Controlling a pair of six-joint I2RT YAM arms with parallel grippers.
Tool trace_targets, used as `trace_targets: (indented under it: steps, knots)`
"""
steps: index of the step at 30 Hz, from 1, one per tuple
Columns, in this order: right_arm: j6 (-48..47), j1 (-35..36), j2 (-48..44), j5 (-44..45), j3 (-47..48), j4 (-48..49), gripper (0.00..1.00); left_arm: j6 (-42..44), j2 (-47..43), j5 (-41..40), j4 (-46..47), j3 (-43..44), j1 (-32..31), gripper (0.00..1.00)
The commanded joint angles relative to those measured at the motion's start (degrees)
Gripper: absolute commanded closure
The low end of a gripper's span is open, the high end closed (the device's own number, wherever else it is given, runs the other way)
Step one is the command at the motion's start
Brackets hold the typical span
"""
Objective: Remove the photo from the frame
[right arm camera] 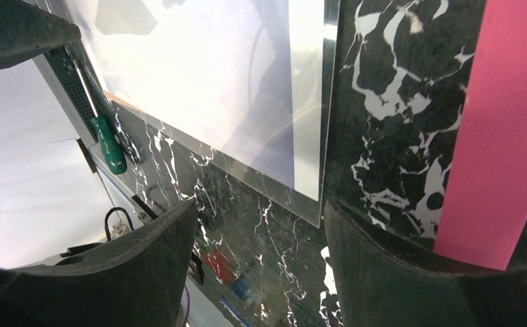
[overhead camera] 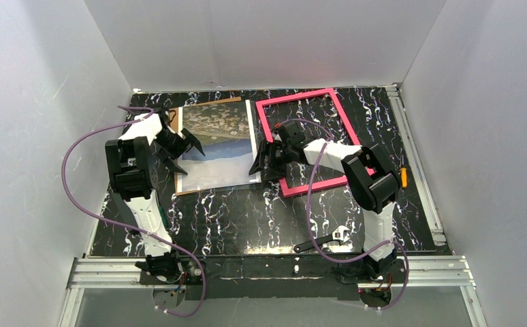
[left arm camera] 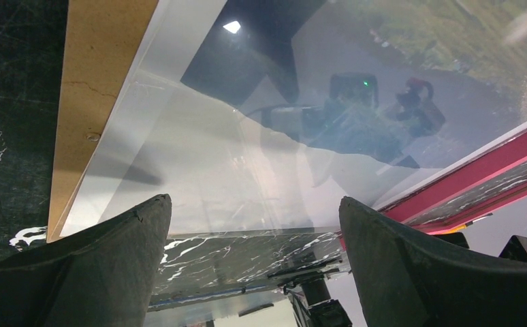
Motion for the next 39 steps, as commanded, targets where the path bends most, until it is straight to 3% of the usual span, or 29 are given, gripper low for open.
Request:
trace_targets:
  steps: [1,7,15,24,35,39]
  knots:
    - [0.5,-0.8,0.9,-2.8,-1.0,3.8,0.25,-0.3,0.8,-0.5,-7.6,-1.0,0.3,0.07]
    - [-1.4,-0.9,2.4,-1.7,-1.4,3.5,0.25,-0.2,1.0,-0.9,-7.8,-1.0,0.3,0.07]
    - [1.8,-1.0,4.5,-9.9,-1.0,13.8,0.27,-0.1,1.3,-1.2,-8.2,-1.0,0.2,0.07]
    - [14.5,-2.8,2.3,-17.5,-8.1,35.9,0.36,-0.1,1.6,-1.0,-8.3,-0.8,0.2,0.07]
    - [19.9,-2.9,4.9,-18.5,-5.8,40.6,0.47,0.0,1.9,-0.8,-8.4,-0.8,0.3,0.07]
    - [24.4,-2.9,7.2,-18.6,-6.6,46.9,0.47,-0.1,1.9,-0.9,-8.4,-1.0,0.2,0.07]
